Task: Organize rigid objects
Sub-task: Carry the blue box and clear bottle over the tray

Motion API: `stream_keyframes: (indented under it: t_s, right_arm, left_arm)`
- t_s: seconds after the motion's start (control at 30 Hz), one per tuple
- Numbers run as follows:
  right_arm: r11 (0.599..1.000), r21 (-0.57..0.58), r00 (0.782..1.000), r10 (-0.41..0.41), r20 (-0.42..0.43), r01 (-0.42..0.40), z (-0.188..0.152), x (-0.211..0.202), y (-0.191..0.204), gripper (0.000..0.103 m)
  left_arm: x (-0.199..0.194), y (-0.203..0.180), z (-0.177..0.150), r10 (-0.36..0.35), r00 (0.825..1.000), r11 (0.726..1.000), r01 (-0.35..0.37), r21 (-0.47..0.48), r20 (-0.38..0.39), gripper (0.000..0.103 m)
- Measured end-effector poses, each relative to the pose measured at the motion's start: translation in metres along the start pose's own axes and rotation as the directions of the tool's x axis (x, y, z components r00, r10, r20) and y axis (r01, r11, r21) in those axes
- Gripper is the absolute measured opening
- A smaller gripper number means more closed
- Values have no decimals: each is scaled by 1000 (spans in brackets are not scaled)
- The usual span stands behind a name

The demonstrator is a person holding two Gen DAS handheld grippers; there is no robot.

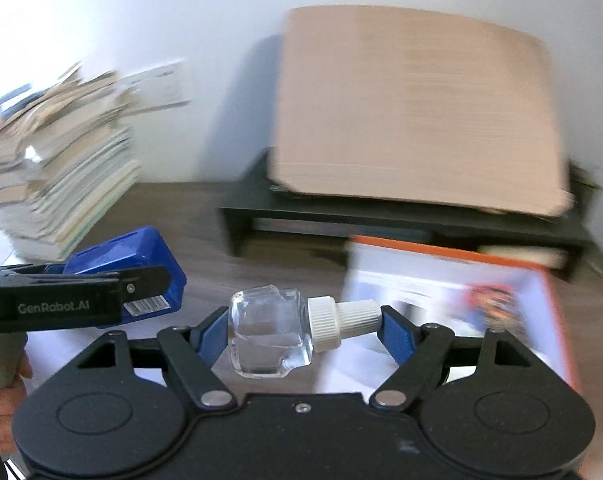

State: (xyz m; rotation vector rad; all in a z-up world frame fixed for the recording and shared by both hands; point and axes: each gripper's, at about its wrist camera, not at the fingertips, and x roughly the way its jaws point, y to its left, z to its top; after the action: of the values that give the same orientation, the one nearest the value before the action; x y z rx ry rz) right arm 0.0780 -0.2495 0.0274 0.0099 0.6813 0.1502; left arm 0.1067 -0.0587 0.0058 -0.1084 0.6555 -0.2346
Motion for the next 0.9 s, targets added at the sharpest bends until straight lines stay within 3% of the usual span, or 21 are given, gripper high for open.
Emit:
stream_keyframes:
  t_s: [0.23,0.4,0.63,0.9]
  right_arm:
    - [984,114,990,-143,14,140,-30,-53,-82,93]
    - [968,169,981,-192,21,186,-46,-74,-114,93]
    - [965,185,981,-194,29,185,-56,-88,-135,93]
    - [975,169,988,-151,34,143,-51,-79,-136,93]
  left_arm:
    - [5,-81,-11,-117,993,989,119,93,-29,95]
    - [9,-115,-19,-160,985,977,166,135,-58,95]
    - [14,-146,-24,-183,980,967,193,166,-73,95]
    - [13,-156,-30,-158,983,969,172,180,-88,95]
